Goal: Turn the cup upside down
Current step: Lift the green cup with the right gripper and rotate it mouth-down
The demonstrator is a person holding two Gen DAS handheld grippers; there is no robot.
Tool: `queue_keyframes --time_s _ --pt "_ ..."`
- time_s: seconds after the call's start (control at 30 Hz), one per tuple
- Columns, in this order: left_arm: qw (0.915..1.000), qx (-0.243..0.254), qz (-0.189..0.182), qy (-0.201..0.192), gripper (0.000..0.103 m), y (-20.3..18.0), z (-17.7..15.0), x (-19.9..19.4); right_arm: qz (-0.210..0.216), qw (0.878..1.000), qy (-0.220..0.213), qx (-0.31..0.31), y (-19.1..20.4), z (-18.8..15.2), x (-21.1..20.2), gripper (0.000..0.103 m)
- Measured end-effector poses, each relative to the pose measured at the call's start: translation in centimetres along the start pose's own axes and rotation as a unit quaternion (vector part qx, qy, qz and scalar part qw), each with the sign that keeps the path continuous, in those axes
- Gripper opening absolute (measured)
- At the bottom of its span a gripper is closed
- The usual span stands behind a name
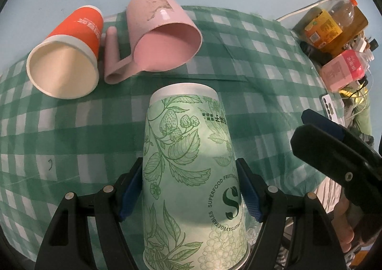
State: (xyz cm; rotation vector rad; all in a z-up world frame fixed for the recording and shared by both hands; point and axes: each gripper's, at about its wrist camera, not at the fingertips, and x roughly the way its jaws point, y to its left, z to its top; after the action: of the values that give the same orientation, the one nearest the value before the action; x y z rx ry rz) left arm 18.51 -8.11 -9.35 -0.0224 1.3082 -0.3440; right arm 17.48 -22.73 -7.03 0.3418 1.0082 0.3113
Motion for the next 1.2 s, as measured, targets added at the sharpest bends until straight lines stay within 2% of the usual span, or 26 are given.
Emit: queue_keyframes --time_s 0.1,0.17,0.3,0.5,0.77,0.97,1.2 --pt "1.0000 -0.005 -0.001 0.007 0.077 0.2 0.1 0.2 -0.004 1.000 0.001 -0.001 0.0 0.0 0.2 0.093" --pt "0.9999 0.004 0.005 0.010 0.082 0.0 0.2 0.2 -0.005 1.000 0.002 0.001 0.1 -0.1 0.2 0.093" --pt "1.0000 0.001 0.005 0.002 0.082 0.3 0.4 -0.5 -0.007 1.000 0.002 0.000 0.2 0.0 0.2 0.093" --pt "0.9999 -0.003 -0.010 -0.013 0.087 1.0 0.3 -3.1 -0.006 1.000 0.001 0.001 0.8 0.4 -0.1 0.093" --pt "0.9989 -0.009 -0.004 -0.046 0.089 3.3 -0.2 -6.6 0.008 1.000 0.013 0.003 2.9 1.0 0.1 0.093" --pt "0.9983 -0.031 0.004 -0.050 0.089 6.2 -0.3 -7.0 0.015 0.999 0.047 0.012 3.9 1.0 2.0 0.093" --pt "0.9978 -0.052 0.012 -0.039 0.089 8.9 -0.4 -5.5 0.004 0.996 0.089 0.009 4.9 1.2 4.7 0.093"
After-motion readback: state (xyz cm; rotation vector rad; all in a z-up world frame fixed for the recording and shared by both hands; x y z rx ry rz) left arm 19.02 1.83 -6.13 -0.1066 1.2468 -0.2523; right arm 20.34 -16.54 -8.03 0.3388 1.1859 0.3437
